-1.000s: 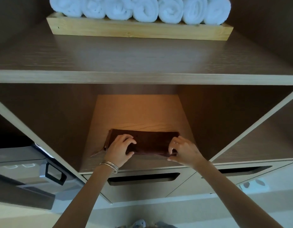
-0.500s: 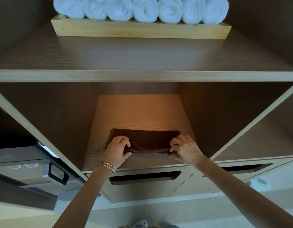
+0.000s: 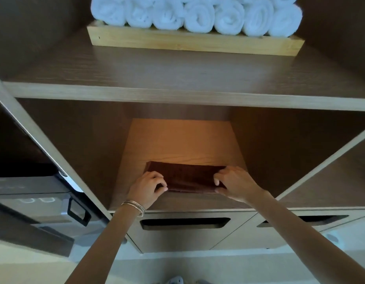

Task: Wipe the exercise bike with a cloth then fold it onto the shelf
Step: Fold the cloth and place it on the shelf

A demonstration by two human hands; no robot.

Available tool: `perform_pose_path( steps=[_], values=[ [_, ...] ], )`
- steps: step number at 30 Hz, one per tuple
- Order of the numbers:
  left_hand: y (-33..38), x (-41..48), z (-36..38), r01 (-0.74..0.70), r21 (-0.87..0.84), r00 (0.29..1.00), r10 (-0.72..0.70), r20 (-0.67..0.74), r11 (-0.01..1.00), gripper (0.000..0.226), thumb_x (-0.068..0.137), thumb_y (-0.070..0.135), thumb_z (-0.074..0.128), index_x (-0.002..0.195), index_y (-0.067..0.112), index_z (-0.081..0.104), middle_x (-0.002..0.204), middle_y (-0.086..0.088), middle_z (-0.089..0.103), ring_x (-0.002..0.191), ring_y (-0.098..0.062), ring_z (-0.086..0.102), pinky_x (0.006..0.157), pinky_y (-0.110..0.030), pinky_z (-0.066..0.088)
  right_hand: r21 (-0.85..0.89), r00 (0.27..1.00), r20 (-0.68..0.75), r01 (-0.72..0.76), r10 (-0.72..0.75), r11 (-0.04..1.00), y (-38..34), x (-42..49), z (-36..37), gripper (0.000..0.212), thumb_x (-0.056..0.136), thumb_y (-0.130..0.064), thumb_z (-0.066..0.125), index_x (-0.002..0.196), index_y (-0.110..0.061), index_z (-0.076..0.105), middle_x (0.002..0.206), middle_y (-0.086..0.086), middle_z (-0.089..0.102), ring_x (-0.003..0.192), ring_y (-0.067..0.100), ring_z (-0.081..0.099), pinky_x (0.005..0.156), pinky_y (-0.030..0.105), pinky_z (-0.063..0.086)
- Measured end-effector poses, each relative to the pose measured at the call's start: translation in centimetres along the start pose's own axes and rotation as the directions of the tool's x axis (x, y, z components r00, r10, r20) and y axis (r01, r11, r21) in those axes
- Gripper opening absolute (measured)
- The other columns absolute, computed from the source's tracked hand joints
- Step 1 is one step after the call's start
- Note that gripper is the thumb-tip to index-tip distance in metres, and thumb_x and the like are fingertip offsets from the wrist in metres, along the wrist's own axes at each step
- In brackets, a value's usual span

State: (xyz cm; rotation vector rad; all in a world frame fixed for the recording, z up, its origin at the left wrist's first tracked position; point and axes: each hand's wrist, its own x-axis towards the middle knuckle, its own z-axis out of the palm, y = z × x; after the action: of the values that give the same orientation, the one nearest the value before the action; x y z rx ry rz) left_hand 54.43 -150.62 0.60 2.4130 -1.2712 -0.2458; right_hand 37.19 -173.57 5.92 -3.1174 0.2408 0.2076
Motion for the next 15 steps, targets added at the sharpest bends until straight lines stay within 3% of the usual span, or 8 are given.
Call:
perform_pose_path(
  steps=[2,4,7,11,13,15],
  values=[
    [0.1,0.1,-0.5,0.026,-0.008,0.998,-0.026,-0.059,1.000,0.015,0.091,0.030,0.055,0.100,0.024,0.066,0.115,0.008,0.058,0.112,-0.014,0.050,0.078,-0.028,0.048,0.135,0.995,-0.098,-0.005,0.018,0.991,-1.3,1.2,0.0,0.012,0.093,-0.029,0.051,0.099,-0.023,0.060,0.106,-0.004,0.062,0.104,0.018,0.055,0.080,0.034,0.048],
    [0.1,0.2,-0.7,0.022,0.006,0.996,-0.022,-0.081,1.000,0.017,0.093,0.024,0.053,0.106,0.022,0.064,0.121,0.006,0.056,0.118,-0.014,0.047,0.083,-0.031,0.050,0.191,0.997,-0.023,-0.074,0.080,0.979,-2.5,2.2,0.3,0.018,0.095,-0.025,0.049,0.110,-0.021,0.058,0.118,0.000,0.056,0.112,0.020,0.050,0.084,0.036,0.049],
    [0.1,0.0,-0.3,-0.004,0.054,0.996,0.000,0.087,0.999,0.023,0.095,0.023,0.050,0.115,0.022,0.060,0.141,0.004,0.044,0.135,-0.016,0.031,0.105,-0.032,0.039,0.205,0.972,0.104,-0.230,0.213,0.951,-3.4,1.8,1.8,0.025,0.095,-0.023,0.051,0.118,-0.015,0.055,0.130,0.007,0.046,0.119,0.025,0.043,0.093,0.037,0.047],
    [0.8,-1.4,1.2,0.016,0.169,0.985,-0.045,0.168,0.986,0.042,0.097,0.036,0.040,0.138,0.030,0.040,0.152,0.003,0.031,0.142,-0.019,0.021,0.111,-0.035,0.034,0.110,0.935,0.148,-0.339,0.322,0.934,-5.0,-1.2,4.8,0.044,0.097,-0.018,0.045,0.140,-0.018,0.037,0.152,0.007,0.028,0.142,0.029,0.022,0.107,0.043,0.041],
    [1.6,-1.7,1.9,0.005,0.222,0.976,-0.053,0.213,0.975,0.049,0.098,0.042,0.035,0.145,0.034,0.026,0.157,-0.002,0.021,0.145,-0.026,0.013,0.116,-0.038,0.024,0.100,0.925,0.201,-0.346,0.322,0.933,-5.2,-1.5,5.1,0.050,0.100,-0.022,0.039,0.147,-0.021,0.023,0.156,0.007,0.020,0.145,0.030,0.014,0.110,0.045,0.036],
    [2.2,-1.3,2.1,0.013,0.262,0.970,-0.076,0.231,0.965,0.052,0.097,0.048,0.032,0.146,0.039,0.019,0.159,-0.005,0.013,0.146,-0.030,0.006,0.118,-0.042,0.019,0.127,0.915,0.241,-0.361,0.325,0.924,-4.4,-0.7,4.5,0.047,0.102,-0.029,0.030,0.147,-0.023,0.022,0.157,0.007,0.018,0.145,0.031,0.013,0.112,0.046,0.031]
  ],
)
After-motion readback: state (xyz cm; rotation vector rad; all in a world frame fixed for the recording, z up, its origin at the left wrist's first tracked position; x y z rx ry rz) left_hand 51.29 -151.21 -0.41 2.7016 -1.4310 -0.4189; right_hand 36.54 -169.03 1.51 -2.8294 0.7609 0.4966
